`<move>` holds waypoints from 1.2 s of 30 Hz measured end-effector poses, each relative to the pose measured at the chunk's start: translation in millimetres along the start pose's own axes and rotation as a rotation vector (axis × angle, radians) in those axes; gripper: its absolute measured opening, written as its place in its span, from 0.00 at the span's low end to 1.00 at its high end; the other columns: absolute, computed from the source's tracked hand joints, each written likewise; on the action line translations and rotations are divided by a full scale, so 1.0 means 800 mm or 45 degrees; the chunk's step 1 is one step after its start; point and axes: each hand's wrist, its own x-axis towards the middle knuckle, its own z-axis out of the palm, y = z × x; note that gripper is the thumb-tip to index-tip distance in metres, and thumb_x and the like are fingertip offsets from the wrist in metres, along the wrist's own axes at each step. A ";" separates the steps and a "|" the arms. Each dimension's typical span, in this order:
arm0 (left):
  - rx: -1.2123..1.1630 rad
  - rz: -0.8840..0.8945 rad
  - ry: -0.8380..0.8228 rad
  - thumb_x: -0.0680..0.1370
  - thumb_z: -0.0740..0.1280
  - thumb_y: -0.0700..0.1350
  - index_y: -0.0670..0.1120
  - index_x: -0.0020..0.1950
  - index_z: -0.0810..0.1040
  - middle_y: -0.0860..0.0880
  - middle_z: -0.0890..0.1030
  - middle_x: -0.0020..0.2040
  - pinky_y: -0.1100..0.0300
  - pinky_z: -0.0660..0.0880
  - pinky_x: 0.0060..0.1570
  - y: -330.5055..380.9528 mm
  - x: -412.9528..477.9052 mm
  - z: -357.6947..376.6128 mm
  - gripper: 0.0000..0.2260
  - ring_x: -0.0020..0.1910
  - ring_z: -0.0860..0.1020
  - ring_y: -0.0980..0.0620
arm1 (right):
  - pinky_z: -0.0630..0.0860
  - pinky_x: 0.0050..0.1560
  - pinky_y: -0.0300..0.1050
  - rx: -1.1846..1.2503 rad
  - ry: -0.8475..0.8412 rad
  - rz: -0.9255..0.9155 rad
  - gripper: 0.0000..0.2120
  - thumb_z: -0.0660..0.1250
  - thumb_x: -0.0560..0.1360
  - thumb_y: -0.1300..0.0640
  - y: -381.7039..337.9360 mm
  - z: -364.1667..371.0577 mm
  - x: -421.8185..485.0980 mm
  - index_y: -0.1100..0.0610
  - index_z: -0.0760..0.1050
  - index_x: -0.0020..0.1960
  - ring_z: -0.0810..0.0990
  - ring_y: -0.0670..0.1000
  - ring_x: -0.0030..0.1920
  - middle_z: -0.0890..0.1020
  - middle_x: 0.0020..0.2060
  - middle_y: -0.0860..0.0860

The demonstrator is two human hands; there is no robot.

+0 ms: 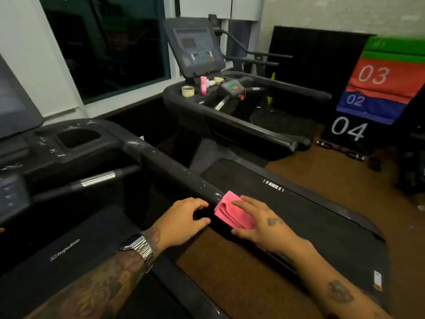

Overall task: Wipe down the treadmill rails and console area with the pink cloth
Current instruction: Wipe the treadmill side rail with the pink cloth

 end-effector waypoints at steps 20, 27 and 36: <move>0.138 0.092 0.111 0.79 0.63 0.44 0.49 0.75 0.65 0.53 0.61 0.76 0.64 0.60 0.68 -0.040 0.030 0.057 0.23 0.73 0.61 0.55 | 0.74 0.56 0.41 0.878 0.723 0.259 0.17 0.64 0.80 0.56 0.018 -0.006 0.006 0.39 0.76 0.64 0.80 0.39 0.54 0.82 0.55 0.38; 0.370 0.223 0.044 0.79 0.61 0.41 0.48 0.77 0.59 0.51 0.55 0.79 0.56 0.62 0.71 -0.053 0.039 0.061 0.27 0.78 0.52 0.54 | 0.71 0.60 0.34 0.616 0.625 0.221 0.19 0.64 0.80 0.55 0.018 -0.004 -0.008 0.41 0.73 0.69 0.77 0.38 0.60 0.80 0.61 0.39; 0.302 0.229 0.042 0.79 0.60 0.40 0.47 0.78 0.57 0.52 0.49 0.80 0.62 0.57 0.72 -0.066 0.037 0.055 0.28 0.78 0.48 0.57 | 0.54 0.76 0.53 -0.452 0.294 0.028 0.25 0.46 0.83 0.46 0.013 0.067 0.027 0.48 0.53 0.80 0.52 0.57 0.78 0.57 0.78 0.51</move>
